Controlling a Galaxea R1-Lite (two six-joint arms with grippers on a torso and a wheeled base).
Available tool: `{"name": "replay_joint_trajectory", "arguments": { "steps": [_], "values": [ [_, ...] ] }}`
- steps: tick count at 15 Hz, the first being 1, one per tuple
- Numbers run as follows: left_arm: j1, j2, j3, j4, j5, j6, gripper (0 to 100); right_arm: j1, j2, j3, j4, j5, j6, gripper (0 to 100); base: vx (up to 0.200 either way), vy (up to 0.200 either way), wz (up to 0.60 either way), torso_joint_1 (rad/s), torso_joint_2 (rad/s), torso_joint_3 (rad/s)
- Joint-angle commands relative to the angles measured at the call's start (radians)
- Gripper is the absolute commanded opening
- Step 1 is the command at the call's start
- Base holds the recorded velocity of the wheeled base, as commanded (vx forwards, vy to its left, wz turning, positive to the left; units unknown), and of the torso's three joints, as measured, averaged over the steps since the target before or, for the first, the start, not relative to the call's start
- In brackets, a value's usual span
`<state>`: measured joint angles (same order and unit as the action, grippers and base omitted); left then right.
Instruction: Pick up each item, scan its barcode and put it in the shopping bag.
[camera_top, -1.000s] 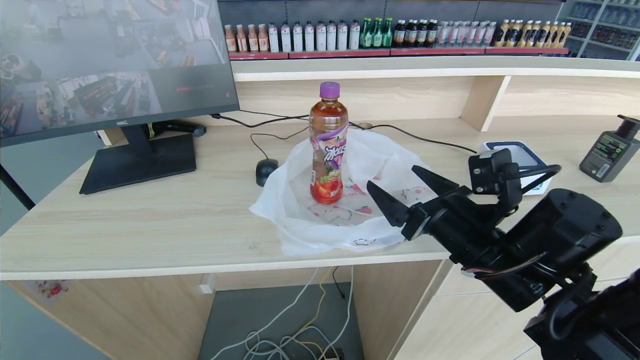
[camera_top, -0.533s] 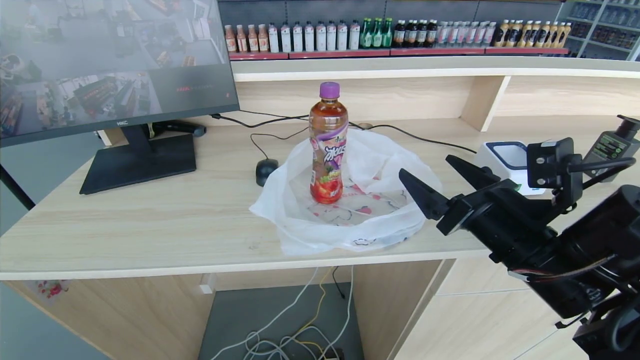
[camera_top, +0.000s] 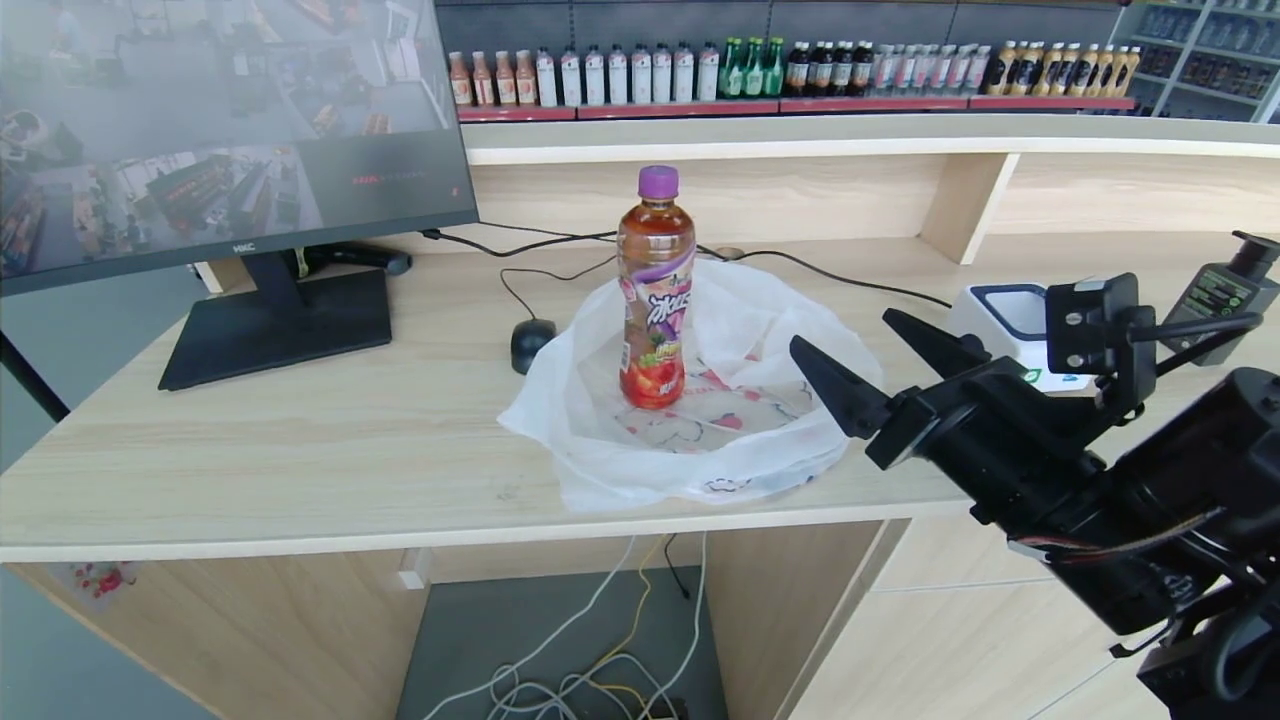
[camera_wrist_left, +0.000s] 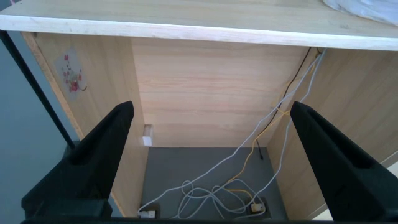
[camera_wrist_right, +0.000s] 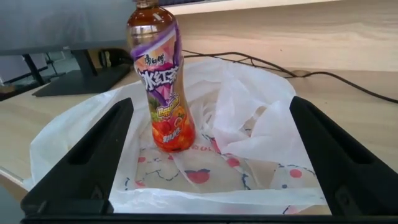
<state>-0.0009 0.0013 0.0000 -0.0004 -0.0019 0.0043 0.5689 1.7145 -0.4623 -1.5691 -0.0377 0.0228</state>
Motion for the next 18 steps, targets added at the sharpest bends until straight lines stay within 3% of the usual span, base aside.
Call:
{"name": "replay_joint_trajectory", "arguments": {
  "steps": [1,4,18],
  "values": [
    [-0.001,0.000,0.000,0.000,0.000,0.000,100,0.000,0.008,-0.002,-0.002,-0.001,-0.001,100,0.000,-0.200,0.00,-0.017,-0.01,0.002],
    [-0.001,0.000,0.000,0.000,0.000,-0.001,100,0.000,0.007,-0.004,-0.002,-0.001,0.000,100,-0.133,-0.200,0.00,0.009,0.00,0.002],
    [-0.001,0.000,0.000,0.000,0.000,-0.001,100,0.000,0.008,0.004,-0.002,-0.001,-0.001,100,0.000,-0.200,0.00,0.000,0.00,0.003]
  ]
}}
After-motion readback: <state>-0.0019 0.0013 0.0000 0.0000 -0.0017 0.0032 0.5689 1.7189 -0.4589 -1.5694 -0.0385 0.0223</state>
